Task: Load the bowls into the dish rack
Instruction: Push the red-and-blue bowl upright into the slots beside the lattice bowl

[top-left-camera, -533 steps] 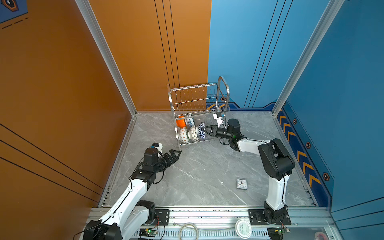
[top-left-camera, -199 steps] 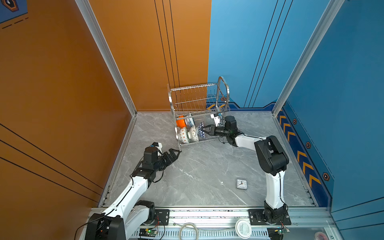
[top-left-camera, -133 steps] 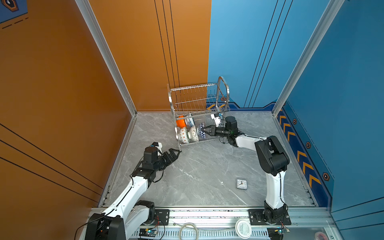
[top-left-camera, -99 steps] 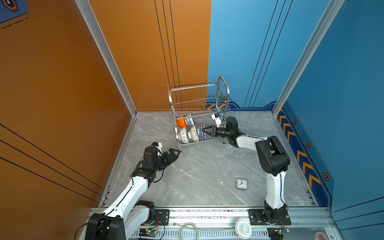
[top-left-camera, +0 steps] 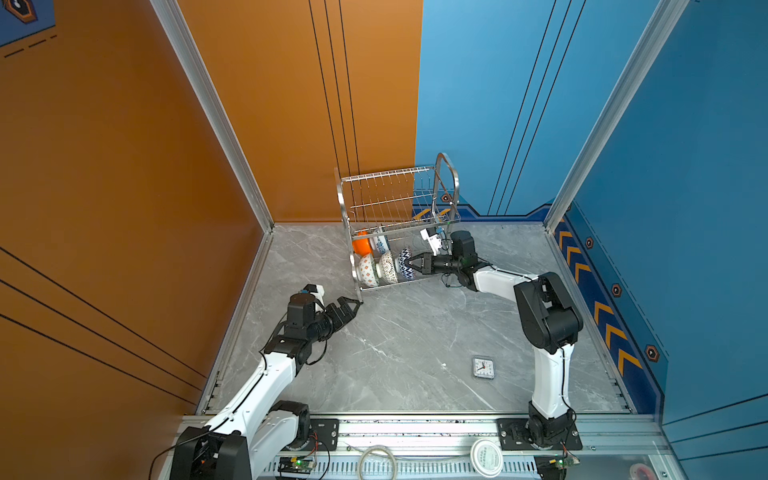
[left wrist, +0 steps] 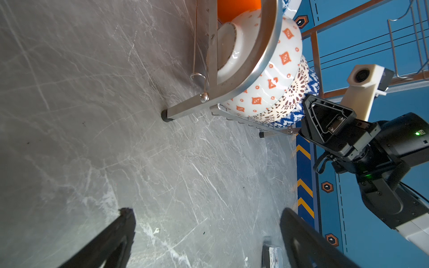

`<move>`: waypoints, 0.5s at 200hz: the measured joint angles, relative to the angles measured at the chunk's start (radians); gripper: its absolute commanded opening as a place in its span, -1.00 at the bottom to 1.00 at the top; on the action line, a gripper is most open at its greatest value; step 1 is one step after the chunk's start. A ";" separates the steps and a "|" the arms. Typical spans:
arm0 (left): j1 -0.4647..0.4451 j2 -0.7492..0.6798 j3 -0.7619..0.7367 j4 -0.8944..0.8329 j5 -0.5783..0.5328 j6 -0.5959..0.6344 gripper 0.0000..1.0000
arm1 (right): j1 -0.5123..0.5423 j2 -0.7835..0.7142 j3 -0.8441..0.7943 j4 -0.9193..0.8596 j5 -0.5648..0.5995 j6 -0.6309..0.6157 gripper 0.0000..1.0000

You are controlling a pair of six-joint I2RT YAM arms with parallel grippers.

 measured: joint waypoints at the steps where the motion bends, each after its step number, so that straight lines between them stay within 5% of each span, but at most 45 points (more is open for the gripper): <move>1: 0.000 0.000 0.000 0.000 0.000 0.000 0.96 | 0.000 0.000 0.000 -0.002 0.000 -0.002 -0.85; 100: -0.002 -0.001 0.000 0.005 0.000 0.000 0.96 | 0.006 -0.005 0.016 -0.175 0.016 -0.052 -0.37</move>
